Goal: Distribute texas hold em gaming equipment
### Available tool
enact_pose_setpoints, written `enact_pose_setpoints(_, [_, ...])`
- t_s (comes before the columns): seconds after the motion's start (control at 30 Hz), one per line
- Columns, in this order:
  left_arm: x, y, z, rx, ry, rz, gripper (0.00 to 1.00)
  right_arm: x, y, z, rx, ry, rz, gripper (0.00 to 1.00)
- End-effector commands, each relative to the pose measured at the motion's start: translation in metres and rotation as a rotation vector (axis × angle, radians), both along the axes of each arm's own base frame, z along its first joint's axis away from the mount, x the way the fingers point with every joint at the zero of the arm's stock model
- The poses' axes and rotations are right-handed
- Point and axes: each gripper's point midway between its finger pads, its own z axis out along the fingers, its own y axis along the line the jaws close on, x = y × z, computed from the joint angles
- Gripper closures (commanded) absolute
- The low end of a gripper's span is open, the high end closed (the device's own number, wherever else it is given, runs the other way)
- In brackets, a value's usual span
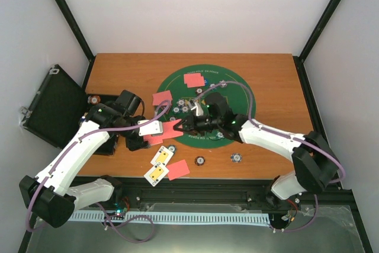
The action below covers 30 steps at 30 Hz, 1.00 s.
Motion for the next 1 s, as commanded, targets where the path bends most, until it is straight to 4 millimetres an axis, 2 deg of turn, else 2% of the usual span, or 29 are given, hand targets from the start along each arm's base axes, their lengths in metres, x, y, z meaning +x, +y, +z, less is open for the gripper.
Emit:
enact_pose_setpoints(0.0, [0.005, -0.004, 0.014, -0.021, -0.044, -0.017, 0.83, 0.022, -0.045, 0.001, -0.050, -0.031, -0.071, 0.97])
enact_pose_setpoints(0.2, [0.006, -0.004, 0.014, -0.019, -0.038, -0.012, 0.82, 0.063, -0.138, -0.038, -0.200, -0.007, -0.220, 0.97])
enact_pose_setpoints(0.37, [0.007, -0.005, 0.015, -0.023, -0.035, -0.009, 0.82, 0.091, -0.187, -0.075, -0.359, 0.016, -0.289, 0.97])
enact_pose_setpoints(0.53, [0.007, -0.003, 0.016, -0.015, -0.039, -0.009, 0.82, 0.109, -0.198, -0.103, -0.438, 0.044, -0.287, 0.97])
enact_pose_setpoints(0.7, [0.006, -0.003, 0.016, -0.013, -0.039, -0.010, 0.82, 0.117, -0.208, -0.127, -0.538, 0.071, -0.300, 0.97])
enact_pose_setpoints(0.83, [0.006, -0.003, 0.017, -0.018, -0.039, -0.011, 0.82, 0.117, -0.221, -0.130, -0.619, 0.062, -0.321, 0.85])
enact_pose_setpoints(0.97, [0.005, -0.003, 0.016, -0.019, -0.038, -0.014, 0.82, 0.119, -0.232, -0.124, -0.680, 0.039, -0.349, 0.78])
